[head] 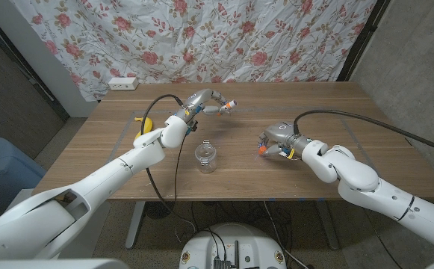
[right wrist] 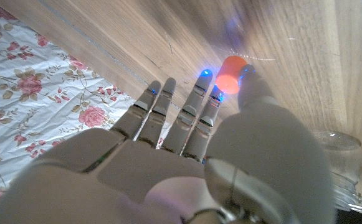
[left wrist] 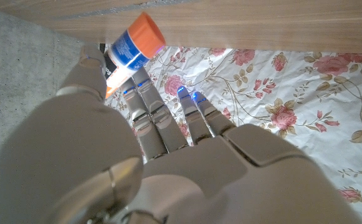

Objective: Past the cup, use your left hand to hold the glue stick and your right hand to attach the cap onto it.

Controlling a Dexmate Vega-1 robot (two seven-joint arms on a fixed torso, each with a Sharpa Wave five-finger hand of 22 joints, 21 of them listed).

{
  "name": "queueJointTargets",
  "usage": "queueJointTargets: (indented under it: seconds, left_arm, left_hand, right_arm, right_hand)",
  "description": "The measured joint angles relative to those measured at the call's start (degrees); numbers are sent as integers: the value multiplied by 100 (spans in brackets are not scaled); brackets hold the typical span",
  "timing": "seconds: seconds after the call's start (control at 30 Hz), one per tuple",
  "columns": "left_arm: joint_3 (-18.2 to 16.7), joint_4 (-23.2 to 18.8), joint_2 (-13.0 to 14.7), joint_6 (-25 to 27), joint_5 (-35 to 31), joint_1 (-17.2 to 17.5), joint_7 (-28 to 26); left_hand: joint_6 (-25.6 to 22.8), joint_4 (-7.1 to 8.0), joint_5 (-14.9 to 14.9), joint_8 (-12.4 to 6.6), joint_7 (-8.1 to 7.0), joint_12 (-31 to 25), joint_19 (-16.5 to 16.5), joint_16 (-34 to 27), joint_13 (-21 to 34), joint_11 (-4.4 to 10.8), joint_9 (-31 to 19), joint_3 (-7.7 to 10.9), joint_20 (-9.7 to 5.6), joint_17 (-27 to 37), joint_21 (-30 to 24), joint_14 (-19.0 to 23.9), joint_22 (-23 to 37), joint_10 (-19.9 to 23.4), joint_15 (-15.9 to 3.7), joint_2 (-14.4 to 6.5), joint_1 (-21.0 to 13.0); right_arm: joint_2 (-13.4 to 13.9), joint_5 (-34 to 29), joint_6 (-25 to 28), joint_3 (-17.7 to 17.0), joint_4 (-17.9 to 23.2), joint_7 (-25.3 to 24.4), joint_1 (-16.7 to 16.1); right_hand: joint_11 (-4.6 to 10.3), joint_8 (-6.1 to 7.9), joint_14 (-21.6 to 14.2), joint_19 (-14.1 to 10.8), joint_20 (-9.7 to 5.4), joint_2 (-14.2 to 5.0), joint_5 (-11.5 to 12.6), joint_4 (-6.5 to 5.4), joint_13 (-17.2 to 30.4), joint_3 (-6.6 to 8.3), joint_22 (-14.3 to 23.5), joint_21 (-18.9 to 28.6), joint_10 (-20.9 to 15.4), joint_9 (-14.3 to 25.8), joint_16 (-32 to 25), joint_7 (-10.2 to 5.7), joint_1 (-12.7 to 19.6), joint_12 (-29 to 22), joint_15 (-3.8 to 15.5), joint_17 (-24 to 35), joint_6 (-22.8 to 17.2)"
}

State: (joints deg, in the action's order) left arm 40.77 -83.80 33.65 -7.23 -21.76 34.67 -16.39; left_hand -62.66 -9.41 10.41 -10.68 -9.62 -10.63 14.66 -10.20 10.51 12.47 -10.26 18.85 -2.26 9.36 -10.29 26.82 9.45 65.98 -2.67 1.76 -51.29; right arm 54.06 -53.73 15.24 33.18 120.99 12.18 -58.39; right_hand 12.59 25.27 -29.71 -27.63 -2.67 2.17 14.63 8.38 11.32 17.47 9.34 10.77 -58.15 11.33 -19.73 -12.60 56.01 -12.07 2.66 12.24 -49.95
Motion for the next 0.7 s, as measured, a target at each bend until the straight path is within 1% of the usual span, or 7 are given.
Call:
queueJointTargets:
  seconds: [0.13,0.17,0.27,0.3,0.4,0.57,0.7]
  left_arm:
    - [0,0,0,-45,52,0,25]
    - [1,41,-11,-52,62,1,29]
    - [1,41,-11,-73,87,1,36]
    - [0,43,-13,-77,96,21,38]
    - [-10,43,-13,-87,118,36,41]
    - [-13,42,-13,-123,156,42,50]
    - [-24,38,-20,-136,165,84,56]
  left_hand:
    - [0,0,0,0,0,5,0,0,-1,0,0,0,0,0,0,0,0,0,0,0,0]
    - [0,0,0,0,0,5,0,0,-1,0,0,0,0,0,0,0,0,0,0,0,0]
    - [0,0,0,0,0,5,0,0,-1,0,0,0,0,0,0,0,0,0,0,0,0]
    - [0,0,0,0,0,5,0,0,-1,0,0,0,0,0,0,0,0,0,0,0,0]
    - [0,0,-1,0,0,5,0,0,0,0,0,0,0,0,0,0,0,0,0,0,0]
    - [0,0,-1,0,0,6,0,0,4,21,0,0,0,0,0,0,0,-21,0,0,0]
    - [0,0,-1,0,0,6,0,0,4,21,0,0,0,0,0,0,0,-21,0,0,0]
  right_arm:
    - [-11,0,0,-66,73,0,-58]
    - [-13,179,202,-83,88,-78,-71]
    - [-14,193,213,-142,140,-86,-115]
    - [-14,330,323,-167,164,-161,-132]
    - [0,439,393,-215,212,-240,-163]
    - [36,439,393,-275,276,-240,-199]
    - [42,689,563,-293,294,-407,-210]
  right_hand:
    - [0,0,0,0,0,-1,0,0,0,0,0,0,0,-2,10,0,-1,1,0,0,0]
    - [0,-1,0,0,0,-32,0,0,0,0,0,0,0,-3,27,0,-32,21,0,0,1]
    - [0,-1,0,0,0,-46,0,-24,0,-24,0,0,0,-2,27,0,-46,21,0,0,1]
    - [0,-2,0,1,-1,-45,0,-24,0,-24,0,0,0,-1,27,0,-46,21,0,0,1]
    - [0,-32,0,24,-20,-45,0,-24,0,-24,0,0,1,2,27,0,-46,21,0,1,1]
    - [0,-33,1,44,0,-45,0,-24,0,-24,1,0,1,2,27,1,-45,43,0,1,2]
    - [0,-33,1,44,0,-45,0,-24,0,-24,1,0,1,2,27,1,-45,43,0,1,2]
